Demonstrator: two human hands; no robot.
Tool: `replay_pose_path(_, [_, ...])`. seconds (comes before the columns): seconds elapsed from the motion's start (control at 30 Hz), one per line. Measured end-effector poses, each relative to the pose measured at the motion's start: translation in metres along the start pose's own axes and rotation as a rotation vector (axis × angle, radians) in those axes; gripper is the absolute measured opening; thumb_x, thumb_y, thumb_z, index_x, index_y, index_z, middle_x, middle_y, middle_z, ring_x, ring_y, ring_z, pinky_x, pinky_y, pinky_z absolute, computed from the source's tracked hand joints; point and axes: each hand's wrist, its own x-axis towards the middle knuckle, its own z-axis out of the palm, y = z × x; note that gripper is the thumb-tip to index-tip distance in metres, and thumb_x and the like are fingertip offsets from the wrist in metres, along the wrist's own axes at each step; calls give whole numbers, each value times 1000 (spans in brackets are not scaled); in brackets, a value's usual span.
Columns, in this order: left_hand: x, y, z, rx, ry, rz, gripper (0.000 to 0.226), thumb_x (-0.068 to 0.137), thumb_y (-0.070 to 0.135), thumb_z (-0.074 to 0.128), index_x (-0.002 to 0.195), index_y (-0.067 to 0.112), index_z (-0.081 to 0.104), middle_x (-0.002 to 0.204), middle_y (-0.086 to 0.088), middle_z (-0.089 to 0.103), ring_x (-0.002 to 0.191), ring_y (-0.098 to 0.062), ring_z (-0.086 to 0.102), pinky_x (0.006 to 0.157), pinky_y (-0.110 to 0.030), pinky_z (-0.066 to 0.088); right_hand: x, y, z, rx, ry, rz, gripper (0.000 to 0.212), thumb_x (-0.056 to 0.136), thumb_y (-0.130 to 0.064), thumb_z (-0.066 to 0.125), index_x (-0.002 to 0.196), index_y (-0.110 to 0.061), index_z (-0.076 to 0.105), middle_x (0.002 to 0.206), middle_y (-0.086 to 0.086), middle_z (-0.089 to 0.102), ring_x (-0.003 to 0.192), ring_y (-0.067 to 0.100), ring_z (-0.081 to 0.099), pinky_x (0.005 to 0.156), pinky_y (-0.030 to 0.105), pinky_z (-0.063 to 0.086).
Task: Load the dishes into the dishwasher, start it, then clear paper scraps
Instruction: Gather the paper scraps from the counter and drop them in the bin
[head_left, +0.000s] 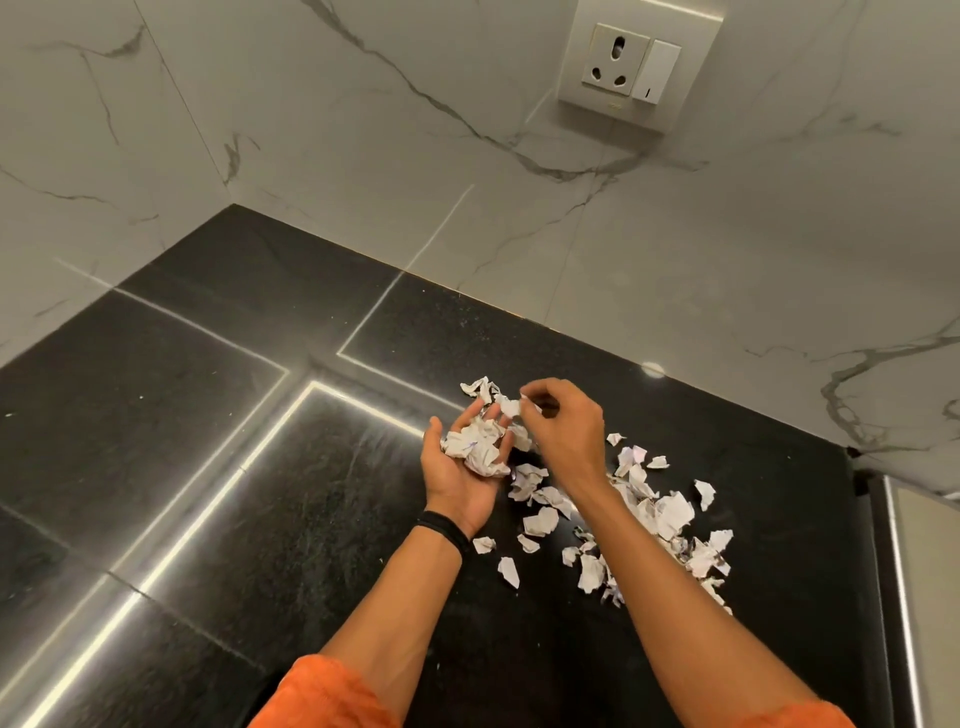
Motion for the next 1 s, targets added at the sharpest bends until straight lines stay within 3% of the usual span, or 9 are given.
replay_pose_path(0.07, [0,-2,-1,1,-18,-9,71,104,60,30,142,6,57,138,-23,62,131,-35,56,111,-46,42,-13,-18,0,101,-29,-66,11,88,-15,74,96,-24,74,95,-13,69,88,1,66,78,16,54])
replay_pose_path(0.2, [-8,1,3,4,-37,-21,69,102,61,31,136,11,63,133,-22,65,117,-36,66,90,-46,55,-28,-37,8,107,-170,-178,25,86,-17,77,86,-40,68,89,-24,65,88,1,66,76,19,55])
replay_pose_path(0.3, [-10,10,4,-11,-40,-4,63,103,56,31,126,11,68,127,-21,69,106,-33,71,87,-46,53,-18,-39,13,139,-169,-155,15,92,-30,73,82,-41,69,84,-23,67,85,2,66,73,22,54])
replay_pose_path(0.37, [-6,17,1,-44,-35,20,59,104,52,32,126,9,66,133,-22,65,112,-33,68,96,-45,51,3,-35,20,130,-133,-111,9,96,-32,67,89,-31,74,87,-16,70,84,3,66,76,25,54])
replay_pose_path(0.43, [-2,24,-1,-89,-27,30,57,105,49,34,132,7,61,138,-22,62,125,-36,61,110,-47,44,31,-26,31,-26,-175,-122,14,98,-28,63,106,-25,74,102,-9,71,95,7,65,87,32,54])
replay_pose_path(0.53, [4,31,-4,-109,-19,45,58,105,48,34,138,6,57,138,-22,62,130,-38,58,119,-49,36,68,-13,51,-413,-415,-170,36,99,-23,58,135,-23,63,133,4,62,122,28,56,103,42,46])
replay_pose_path(0.63, [5,36,-4,-110,-8,62,59,105,48,34,139,6,57,136,-22,63,129,-36,60,117,-48,38,81,-4,66,-642,-580,-192,38,101,-22,56,139,-22,59,136,9,56,125,36,51,98,46,49])
replay_pose_path(0.83, [3,38,-5,-89,27,79,60,105,49,35,137,5,59,134,-20,65,127,-35,61,115,-47,41,58,8,71,-688,-459,-291,16,96,-8,56,95,-9,72,102,10,64,97,31,64,73,37,49])
replay_pose_path(1.0, [1,31,-5,-90,33,75,61,104,51,37,137,5,59,135,-21,64,127,-34,60,116,-46,40,43,-7,36,-384,-293,-132,14,97,-17,65,104,-15,77,108,1,71,100,18,66,88,33,54])
